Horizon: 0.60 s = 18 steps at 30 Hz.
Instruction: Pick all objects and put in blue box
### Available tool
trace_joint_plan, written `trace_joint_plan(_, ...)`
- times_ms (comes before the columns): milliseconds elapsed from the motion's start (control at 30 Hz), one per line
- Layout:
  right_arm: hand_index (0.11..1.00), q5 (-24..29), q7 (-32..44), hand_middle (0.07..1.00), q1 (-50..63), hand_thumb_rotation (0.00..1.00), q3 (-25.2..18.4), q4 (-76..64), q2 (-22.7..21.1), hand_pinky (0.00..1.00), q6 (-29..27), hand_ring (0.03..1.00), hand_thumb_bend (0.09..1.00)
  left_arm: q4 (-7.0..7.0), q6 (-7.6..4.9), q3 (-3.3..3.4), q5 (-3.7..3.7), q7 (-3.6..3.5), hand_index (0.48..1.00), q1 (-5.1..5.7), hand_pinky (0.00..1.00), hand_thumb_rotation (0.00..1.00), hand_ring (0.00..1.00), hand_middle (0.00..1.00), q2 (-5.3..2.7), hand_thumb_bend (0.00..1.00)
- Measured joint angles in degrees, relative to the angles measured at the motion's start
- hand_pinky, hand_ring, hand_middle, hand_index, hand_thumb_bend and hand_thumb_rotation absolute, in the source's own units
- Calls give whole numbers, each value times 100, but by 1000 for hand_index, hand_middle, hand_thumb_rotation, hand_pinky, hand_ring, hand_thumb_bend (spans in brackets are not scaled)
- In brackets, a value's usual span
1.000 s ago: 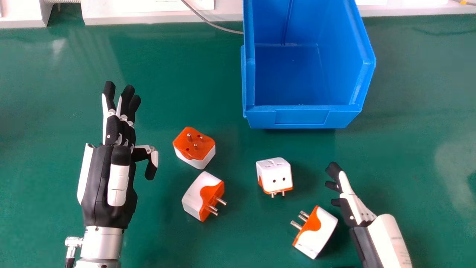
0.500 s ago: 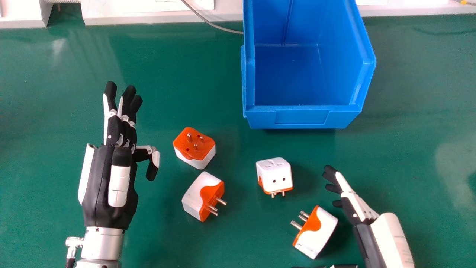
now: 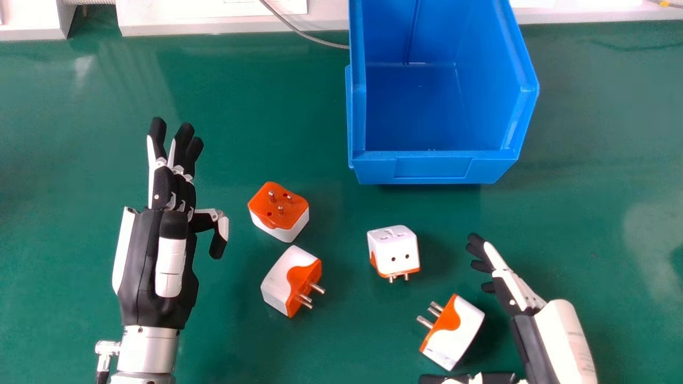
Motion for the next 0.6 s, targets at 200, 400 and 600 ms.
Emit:
trace_joint_plan(200, 783, 14, 44, 737, 5, 53, 14, -79, 0, 613, 149, 699, 918, -19, 0, 0, -1, 0, 984, 12, 0, 910, 1000, 1000, 1, 1000)
trace_joint_plan(400, 712, 37, 65, 674, 36, 13, 9, -154, -1, 569, 199, 636, 854, -19, 0, 2, 1, 4, 985, 13, 0, 911, 1000, 1000, 0, 1000)
trace_joint_plan(600, 634, 24, -106, 583, 87, 7, 8, -163, 17, 499, 198, 553, 697, -31, 0, 1, 3, 13, 985, 18, 0, 911, 1000, 1000, -3, 1000)
